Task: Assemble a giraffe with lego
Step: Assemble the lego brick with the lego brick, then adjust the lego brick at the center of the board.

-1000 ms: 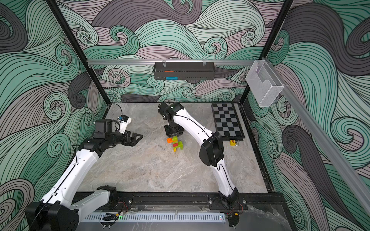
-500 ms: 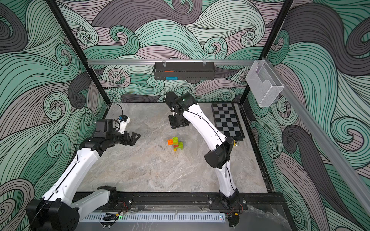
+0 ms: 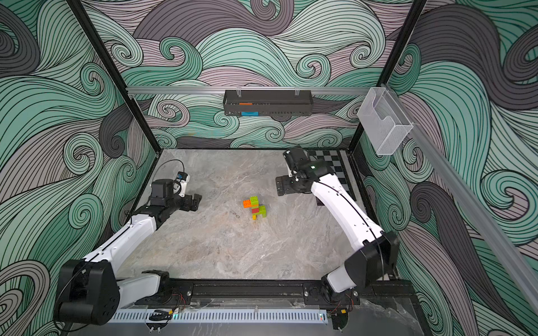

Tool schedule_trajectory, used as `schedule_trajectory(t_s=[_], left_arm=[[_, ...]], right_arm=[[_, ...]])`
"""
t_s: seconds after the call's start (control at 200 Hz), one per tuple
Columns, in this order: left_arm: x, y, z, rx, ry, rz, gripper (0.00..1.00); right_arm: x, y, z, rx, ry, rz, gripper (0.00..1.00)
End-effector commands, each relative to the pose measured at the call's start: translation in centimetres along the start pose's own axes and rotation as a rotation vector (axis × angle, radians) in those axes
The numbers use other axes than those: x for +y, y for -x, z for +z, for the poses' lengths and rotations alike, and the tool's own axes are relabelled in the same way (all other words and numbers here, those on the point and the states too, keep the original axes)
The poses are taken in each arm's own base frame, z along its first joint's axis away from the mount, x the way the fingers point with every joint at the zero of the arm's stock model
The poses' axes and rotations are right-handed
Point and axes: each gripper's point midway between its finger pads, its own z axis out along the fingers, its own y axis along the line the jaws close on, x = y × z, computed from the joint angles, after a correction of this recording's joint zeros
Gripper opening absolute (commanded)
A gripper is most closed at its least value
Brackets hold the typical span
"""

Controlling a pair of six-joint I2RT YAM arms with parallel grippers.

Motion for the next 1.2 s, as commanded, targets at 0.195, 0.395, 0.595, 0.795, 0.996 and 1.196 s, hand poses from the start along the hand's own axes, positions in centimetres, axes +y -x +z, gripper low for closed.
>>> schedule_trajectory(t_s=[0.195,0.395,0.595,0.795,0.996,1.196], left_arm=[[2.4,3.2,2.3,-0.216,0.054,-0.06,0.99],[3.1,2.3,3.0,-0.255,0.082,-0.063,0.99],[3.2,2.2,2.8,-0.286,0.092,-0.056,0.99],[3.3,2.2,2.8,-0.288,0.098,-0.06,0.99],[3.0,2.1,2.6,-0.303,0.088,-0.052,0.99],[3.0,1.9,2.6,-0.309,0.088,-0.051,0.99]], right_arm=[[-7.9,0.7,1.8,-0.527,-0.096,0.056,0.99],[-9.0,-0.7,3.1,-0.629,-0.127,0.092,0.99],[-8.8,-0.7,4.1,-0.652,-0.113,0.083,0.99],[-8.5,-1.3,4.7,-0.634,-0.096,0.081,0.99],[-3.9,-1.7,5.0,-0.66,0.13,-0.026,0.98],[5.6,-3.4,5.8,-0.528,0.521,-0.278,0.91]])
